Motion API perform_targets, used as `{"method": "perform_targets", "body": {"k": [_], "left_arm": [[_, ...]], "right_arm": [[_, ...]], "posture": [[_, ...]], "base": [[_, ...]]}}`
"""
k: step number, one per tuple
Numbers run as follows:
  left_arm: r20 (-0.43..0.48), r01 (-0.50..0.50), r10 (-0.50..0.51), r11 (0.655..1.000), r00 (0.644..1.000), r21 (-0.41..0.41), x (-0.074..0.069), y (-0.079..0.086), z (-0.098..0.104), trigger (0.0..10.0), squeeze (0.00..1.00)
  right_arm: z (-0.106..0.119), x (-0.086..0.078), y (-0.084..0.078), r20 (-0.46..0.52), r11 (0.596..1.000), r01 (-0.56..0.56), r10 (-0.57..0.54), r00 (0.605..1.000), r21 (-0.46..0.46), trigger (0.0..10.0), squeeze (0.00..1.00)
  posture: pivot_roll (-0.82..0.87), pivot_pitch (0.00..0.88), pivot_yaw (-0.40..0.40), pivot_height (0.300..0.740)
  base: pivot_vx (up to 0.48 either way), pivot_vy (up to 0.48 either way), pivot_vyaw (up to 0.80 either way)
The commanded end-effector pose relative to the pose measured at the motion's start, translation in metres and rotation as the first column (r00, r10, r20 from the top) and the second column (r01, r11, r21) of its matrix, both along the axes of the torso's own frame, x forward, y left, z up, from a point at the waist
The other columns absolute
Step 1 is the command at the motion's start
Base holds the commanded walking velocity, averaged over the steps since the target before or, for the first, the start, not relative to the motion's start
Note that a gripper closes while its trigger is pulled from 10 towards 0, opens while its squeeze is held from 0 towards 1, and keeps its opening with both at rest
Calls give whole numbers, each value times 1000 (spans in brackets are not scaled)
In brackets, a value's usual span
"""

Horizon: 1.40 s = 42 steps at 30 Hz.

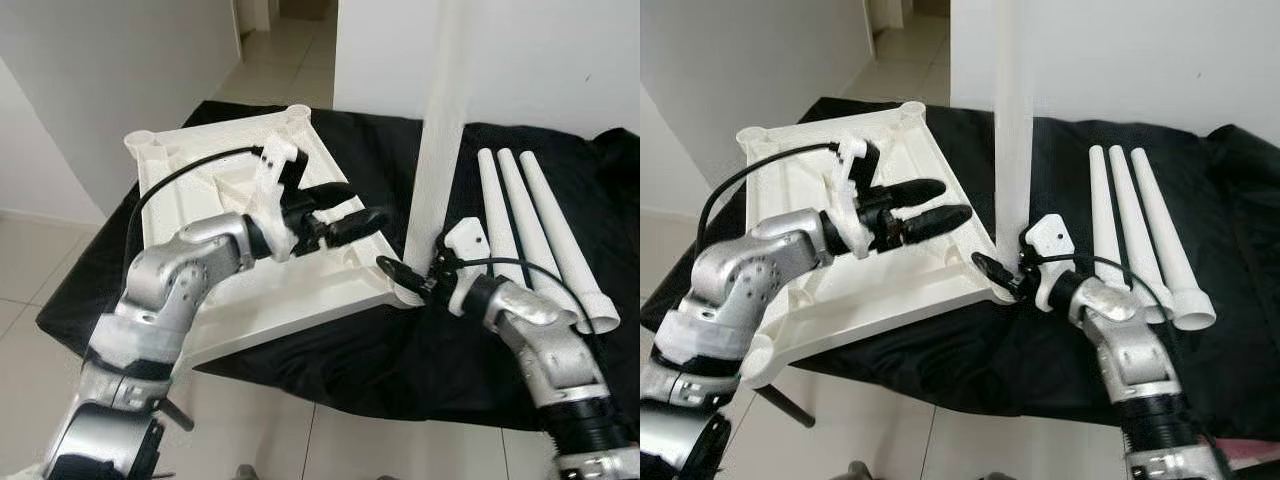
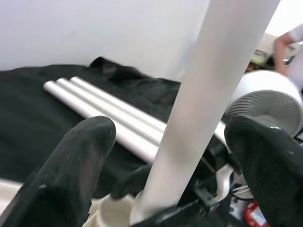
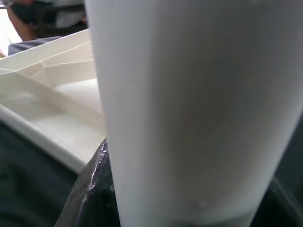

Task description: Building children table

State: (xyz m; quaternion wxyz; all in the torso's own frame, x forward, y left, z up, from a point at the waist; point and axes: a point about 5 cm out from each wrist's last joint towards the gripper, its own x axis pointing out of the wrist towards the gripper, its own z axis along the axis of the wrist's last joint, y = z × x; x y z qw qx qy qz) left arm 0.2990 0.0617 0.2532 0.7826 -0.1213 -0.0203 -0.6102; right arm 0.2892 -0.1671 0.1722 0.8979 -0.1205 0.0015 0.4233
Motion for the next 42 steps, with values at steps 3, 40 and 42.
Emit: {"method": "perform_targets", "body": {"k": [3, 40, 42], "left_arm": [[57, 244, -241, 969, 969, -49, -10, -4, 11, 10000, 0], [229, 428, -444, 896, 866, 117, -15, -47, 45, 0, 0], [228, 430, -446, 895, 865, 122, -14, -46, 46, 0, 0]], "right_arm": [[2, -8, 4, -29, 997, -73, 74, 997, 16, 10000, 0], [10, -20, 21, -163, 976, -198, 211, 964, 87, 10000, 0], [10, -21, 20, -164, 978, -194, 205, 965, 81, 10000, 0]], "posture": [[-63, 0, 18, 740], [-84, 0, 51, 740], [-84, 0, 57, 740]], "base": [[0, 0, 0], [0, 0, 0], [0, 0, 0]]}}
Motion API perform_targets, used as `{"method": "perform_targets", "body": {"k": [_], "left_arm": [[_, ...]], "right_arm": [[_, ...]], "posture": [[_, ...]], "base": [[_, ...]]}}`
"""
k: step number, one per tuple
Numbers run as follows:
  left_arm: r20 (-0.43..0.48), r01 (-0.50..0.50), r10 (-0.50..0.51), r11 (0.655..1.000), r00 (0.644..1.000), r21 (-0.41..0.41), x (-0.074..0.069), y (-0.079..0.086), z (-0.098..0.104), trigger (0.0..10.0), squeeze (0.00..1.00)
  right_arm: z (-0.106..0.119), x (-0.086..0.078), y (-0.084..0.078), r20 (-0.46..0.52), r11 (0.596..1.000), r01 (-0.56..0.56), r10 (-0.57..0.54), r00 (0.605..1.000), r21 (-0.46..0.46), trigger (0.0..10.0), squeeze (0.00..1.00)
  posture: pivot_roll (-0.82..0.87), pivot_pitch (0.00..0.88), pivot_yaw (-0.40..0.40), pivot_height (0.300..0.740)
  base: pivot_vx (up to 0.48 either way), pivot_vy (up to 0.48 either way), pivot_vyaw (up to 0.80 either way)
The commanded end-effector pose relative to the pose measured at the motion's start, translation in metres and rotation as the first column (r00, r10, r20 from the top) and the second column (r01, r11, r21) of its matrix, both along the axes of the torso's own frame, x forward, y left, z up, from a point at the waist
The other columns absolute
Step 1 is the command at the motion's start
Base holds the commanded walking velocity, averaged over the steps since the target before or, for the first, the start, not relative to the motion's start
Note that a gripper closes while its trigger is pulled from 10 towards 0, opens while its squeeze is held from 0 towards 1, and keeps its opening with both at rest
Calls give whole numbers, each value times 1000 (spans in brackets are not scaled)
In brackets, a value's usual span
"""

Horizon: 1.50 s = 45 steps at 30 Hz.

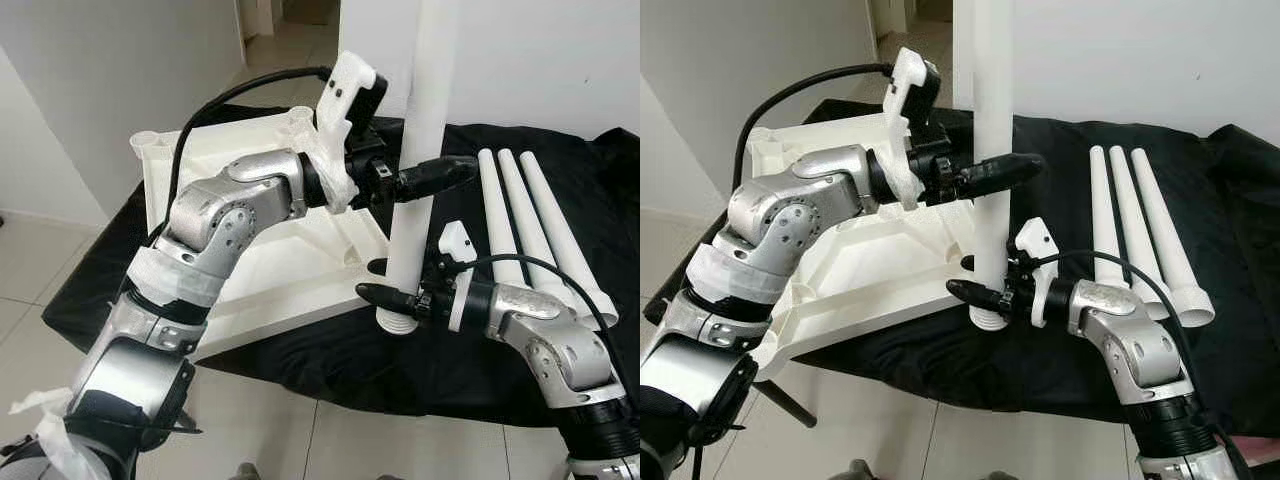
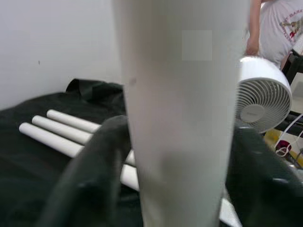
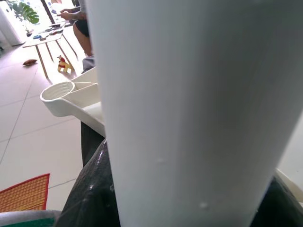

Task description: Building children table

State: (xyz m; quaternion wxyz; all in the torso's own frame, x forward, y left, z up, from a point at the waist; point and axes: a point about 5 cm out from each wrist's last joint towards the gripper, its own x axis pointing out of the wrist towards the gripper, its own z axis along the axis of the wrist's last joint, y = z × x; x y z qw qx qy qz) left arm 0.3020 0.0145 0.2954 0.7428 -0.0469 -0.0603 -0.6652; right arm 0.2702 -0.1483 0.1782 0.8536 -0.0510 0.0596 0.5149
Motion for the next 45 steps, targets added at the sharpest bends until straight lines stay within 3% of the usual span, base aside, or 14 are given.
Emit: {"method": "perform_targets", "body": {"k": [1, 13, 14, 15, 16, 20, 21, 22, 24, 25, 35, 38, 44, 45], "left_arm": [[72, 329, -332, 943, 941, 44, -17, 1, 4, 0, 0], [103, 296, -305, 950, 947, 94, -12, 7, 15, 0, 0], [105, 277, -287, 956, 952, 101, -13, 6, 19, 8941, 0], [105, 277, -287, 956, 952, 101, -13, 6, 19, 8941, 0], [106, 248, -258, 964, 960, 96, -11, 5, 24, 10000, 0], [78, 99, -106, 992, 991, 83, 0, 2, 35, 10000, 0], [29, 45, -48, 994, 998, 102, 10, 1, 35, 10000, 0], [-46, -66, 72, 990, 996, 126, 27, 1, 35, 10000, 0], [-73, -94, 104, 987, 992, 130, 32, 0, 36, 10000, 0], [-65, -110, 119, 986, 991, 128, 34, 0, 38, 10000, 0], [-41, -265, 274, 953, 961, 147, 53, 3, 44, 10000, 0], [-16, -419, 423, 900, 906, 123, 68, 8, 51, 10000, 0], [-16, -493, 495, 867, 869, 78, 74, 9, 58, 10000, 0], [9, -517, 518, 853, 855, 70, 75, 7, 60, 10000, 0]], "right_arm": [[4, -2, 1, 14, 1000, -13, 13, 1000, 1, 10000, 0], [6, -1, 0, 17, 1000, 0, 0, 1000, -9, 10000, 0], [7, -1, 0, 21, 1000, 3, -3, 1000, -4, 10000, 945], [7, -1, 0, 21, 1000, 3, -3, 1000, -4, 10000, 945], [10, -1, 0, 24, 1000, 8, -8, 1000, 13, 10000, 1000], [15, -4, 1, 56, 999, 12, -14, 998, 30, 10000, 1000], [18, -1, 2, 79, 999, 27, -30, 996, 37, 10000, 1000], [23, 3, 4, 114, 997, 53, -59, 992, 51, 10000, 671], [24, 5, 5, 123, 997, 61, -67, 990, 55, 10000, 671], [25, 5, 7, 130, 996, 65, -73, 989, 63, 10000, 0], [31, 18, 19, 177, 970, 204, -226, 958, 133, 10000, 0], [35, 30, 27, 179, 923, 335, -367, 913, 189, 10000, 0], [37, 44, 32, 158, 849, 473, -514, 843, 236, 10000, 0], [36, 49, 31, 141, 807, 534, -577, 805, 253, 10000, 0]], "posture": [[-84, 0, 57, 740], [-83, 0, 74, 740], [-83, 0, 75, 740], [-83, 0, 75, 740], [-85, 0, 76, 740], [-88, 0, 81, 740], [-91, 0, 85, 740], [-97, 0, 89, 740], [-97, 0, 89, 740], [-98, 0, 92, 740], [-97, 0, 94, 740], [-94, 0, 96, 740], [-99, 0, 100, 740], [-90, 0, 98, 740]], "base": [[0, 0, 0], [0, 0, 0], [0, 0, 0], [0, 0, 0], [0, 0, 0], [0, 0, 0], [0, 0, 0], [0, 0, 0], [0, 0, 0], [0, 0, 0], [0, 0, 0], [0, 0, 0], [0, 0, 0], [0, 0, 0]]}}
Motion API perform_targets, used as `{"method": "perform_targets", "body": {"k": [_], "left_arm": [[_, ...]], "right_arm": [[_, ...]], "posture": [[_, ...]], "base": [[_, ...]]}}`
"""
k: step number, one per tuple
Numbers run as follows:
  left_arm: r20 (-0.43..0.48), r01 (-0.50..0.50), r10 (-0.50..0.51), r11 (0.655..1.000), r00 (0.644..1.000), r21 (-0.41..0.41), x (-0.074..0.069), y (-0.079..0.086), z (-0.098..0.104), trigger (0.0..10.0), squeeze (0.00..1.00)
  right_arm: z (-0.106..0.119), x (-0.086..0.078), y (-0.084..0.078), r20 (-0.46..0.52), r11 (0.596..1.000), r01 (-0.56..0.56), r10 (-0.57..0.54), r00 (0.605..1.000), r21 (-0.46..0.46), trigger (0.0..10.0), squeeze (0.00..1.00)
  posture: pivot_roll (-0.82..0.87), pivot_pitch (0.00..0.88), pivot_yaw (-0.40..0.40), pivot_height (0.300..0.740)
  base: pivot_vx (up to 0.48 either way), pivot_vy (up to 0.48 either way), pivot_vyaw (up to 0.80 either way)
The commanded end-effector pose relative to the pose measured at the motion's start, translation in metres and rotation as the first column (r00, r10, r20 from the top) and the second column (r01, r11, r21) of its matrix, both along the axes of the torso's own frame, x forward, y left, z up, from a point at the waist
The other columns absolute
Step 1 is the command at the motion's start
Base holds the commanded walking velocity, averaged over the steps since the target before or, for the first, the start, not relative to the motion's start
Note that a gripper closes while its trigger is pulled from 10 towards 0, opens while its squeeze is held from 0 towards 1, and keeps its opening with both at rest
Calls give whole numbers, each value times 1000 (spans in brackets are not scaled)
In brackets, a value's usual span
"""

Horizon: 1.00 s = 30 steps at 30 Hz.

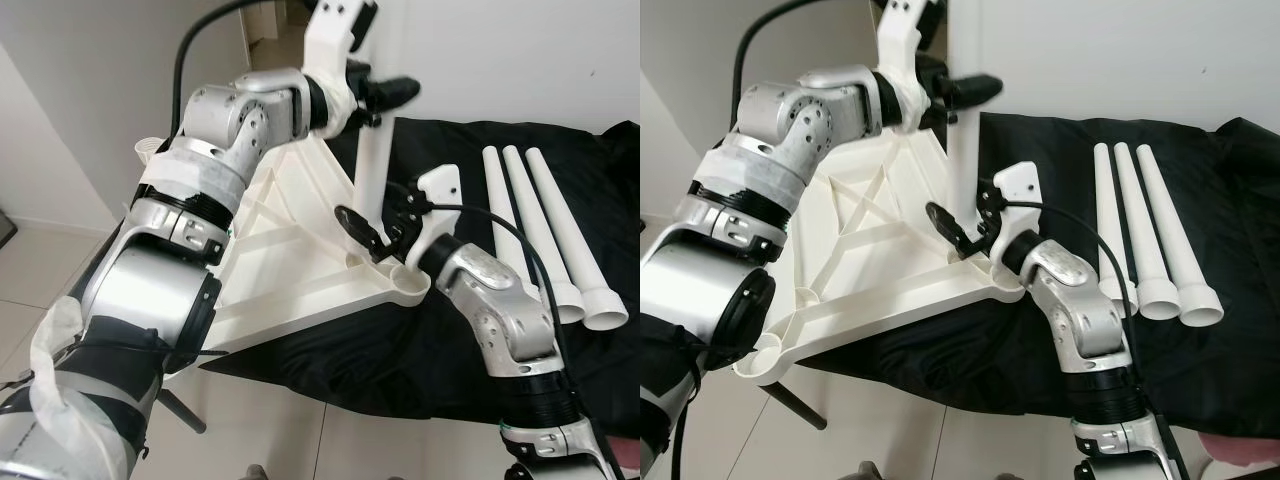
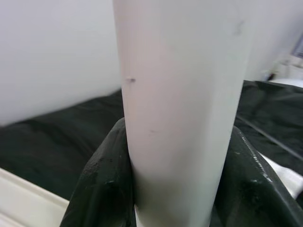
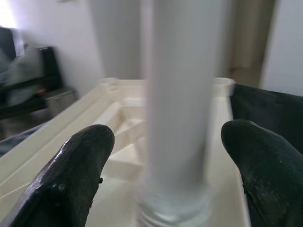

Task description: Building children table

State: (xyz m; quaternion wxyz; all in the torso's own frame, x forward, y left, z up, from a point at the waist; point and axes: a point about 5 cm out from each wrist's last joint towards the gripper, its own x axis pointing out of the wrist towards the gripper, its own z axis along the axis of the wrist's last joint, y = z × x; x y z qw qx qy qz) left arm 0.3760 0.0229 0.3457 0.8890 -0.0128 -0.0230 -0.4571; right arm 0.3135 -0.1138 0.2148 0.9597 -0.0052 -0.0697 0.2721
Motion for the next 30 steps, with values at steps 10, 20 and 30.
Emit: {"method": "perform_targets", "body": {"k": [10, 20, 30], "left_arm": [[86, -108, 113, 993, 990, -56, 0, -11, 20, 10000, 0], [81, -110, 116, 991, 990, -78, -7, -29, 16, 10000, 0], [87, -91, 96, 994, 992, -68, -13, -45, 12, 10000, 0]], "right_arm": [[-2, 31, 7, -37, 943, 323, -321, 946, 76, 10000, 0], [1, 34, 25, 4, 938, 341, -342, 940, 58, 10000, 0], [12, 42, 21, 99, 915, 403, -401, 911, -1, 10000, 0]], "posture": [[-77, 0, 96, 740], [-84, 0, 98, 740], [-96, 0, 88, 740]], "base": [[0, 0, 0], [0, 0, 0], [0, 0, 0]]}}
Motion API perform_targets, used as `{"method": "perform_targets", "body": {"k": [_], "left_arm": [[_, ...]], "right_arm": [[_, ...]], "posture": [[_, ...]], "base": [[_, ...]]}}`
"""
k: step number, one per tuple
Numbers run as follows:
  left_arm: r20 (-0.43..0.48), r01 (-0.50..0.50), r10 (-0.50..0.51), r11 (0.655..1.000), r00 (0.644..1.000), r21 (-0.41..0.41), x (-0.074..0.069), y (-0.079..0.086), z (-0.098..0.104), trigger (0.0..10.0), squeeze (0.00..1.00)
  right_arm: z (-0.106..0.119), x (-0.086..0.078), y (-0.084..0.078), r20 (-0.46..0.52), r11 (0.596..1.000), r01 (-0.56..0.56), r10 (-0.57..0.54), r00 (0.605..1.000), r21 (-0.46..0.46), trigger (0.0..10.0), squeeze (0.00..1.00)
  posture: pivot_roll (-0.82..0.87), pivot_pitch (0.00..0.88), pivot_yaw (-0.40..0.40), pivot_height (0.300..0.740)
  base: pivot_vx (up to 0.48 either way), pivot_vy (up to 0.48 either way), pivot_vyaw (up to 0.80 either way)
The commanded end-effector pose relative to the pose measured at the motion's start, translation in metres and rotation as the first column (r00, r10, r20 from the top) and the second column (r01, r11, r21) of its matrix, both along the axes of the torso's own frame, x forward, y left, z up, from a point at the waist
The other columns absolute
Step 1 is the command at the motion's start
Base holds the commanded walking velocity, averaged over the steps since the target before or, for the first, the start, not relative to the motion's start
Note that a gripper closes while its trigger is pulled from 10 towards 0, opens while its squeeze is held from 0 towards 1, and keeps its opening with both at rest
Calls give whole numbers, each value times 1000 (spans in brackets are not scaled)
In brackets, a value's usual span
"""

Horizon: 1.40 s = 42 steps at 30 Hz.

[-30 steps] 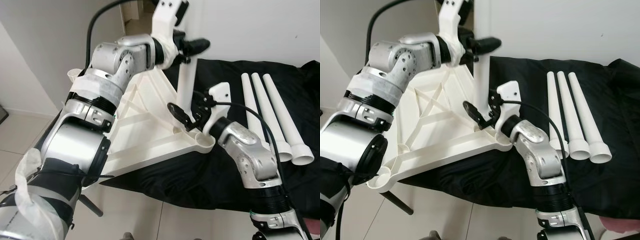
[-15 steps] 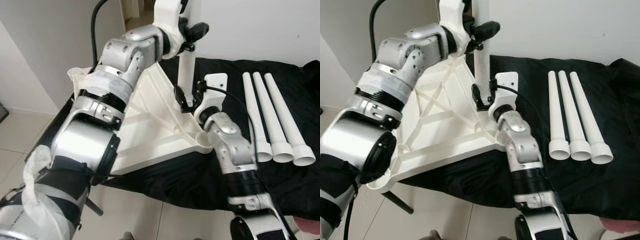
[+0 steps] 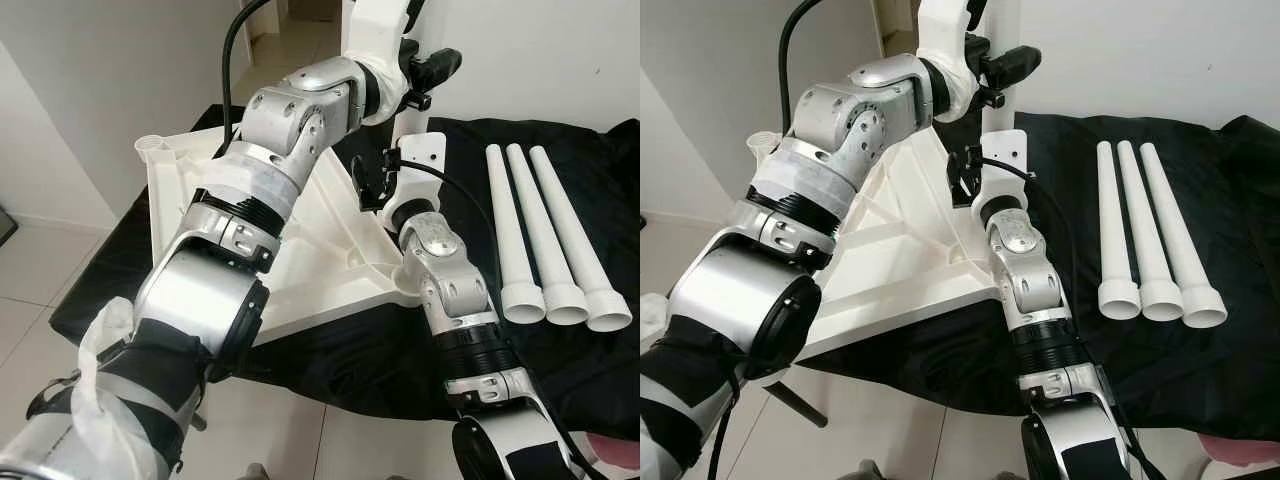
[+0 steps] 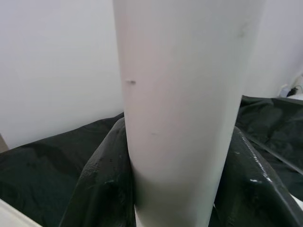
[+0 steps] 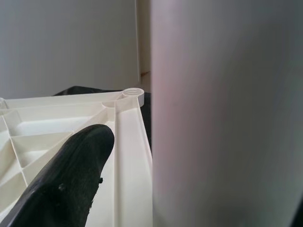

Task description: Building children table

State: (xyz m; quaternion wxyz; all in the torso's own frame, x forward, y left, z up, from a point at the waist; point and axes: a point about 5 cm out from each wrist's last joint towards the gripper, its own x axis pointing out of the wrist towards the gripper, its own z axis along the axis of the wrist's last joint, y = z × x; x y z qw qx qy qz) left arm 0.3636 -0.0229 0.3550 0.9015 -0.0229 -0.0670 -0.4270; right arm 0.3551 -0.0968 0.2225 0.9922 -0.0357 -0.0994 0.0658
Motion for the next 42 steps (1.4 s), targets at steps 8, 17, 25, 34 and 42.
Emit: {"method": "perform_targets", "body": {"k": [8, 17, 25, 34, 42], "left_arm": [[48, -29, 29, 1000, 998, -3, -3, -2, 5, 10000, 0], [61, -32, 32, 999, 998, 0, -5, -6, 5, 10000, 0], [95, -13, 11, 1000, 995, 21, -10, -13, 4, 10000, 0], [94, 78, -76, 997, 993, -21, -18, -18, 5, 10000, 1000], [116, 94, -86, 994, 989, -61, -22, -14, 7, 10000, 1000]], "right_arm": [[-5, 1, 8, -19, 998, -24, 23, 1000, -56, 10000, 0], [-9, 3, 4, -46, 998, -18, 15, 999, -56, 0, 0], [-12, 3, 4, -60, 999, -19, 16, 998, -43, 0, 0], [-11, 5, -5, -72, 999, 41, -38, 997, 36, 10000, 0], [-13, 5, -17, -79, 991, 106, -100, 992, 83, 10000, 0]], "posture": [[-96, 0, 81, 740], [-97, 0, 75, 740], [-97, 0, 64, 740], [-95, 0, 60, 740], [-84, 0, 47, 740]], "base": [[0, 0, 0], [0, 0, 0], [0, 0, 0], [0, 0, 0], [0, 0, 0]]}}
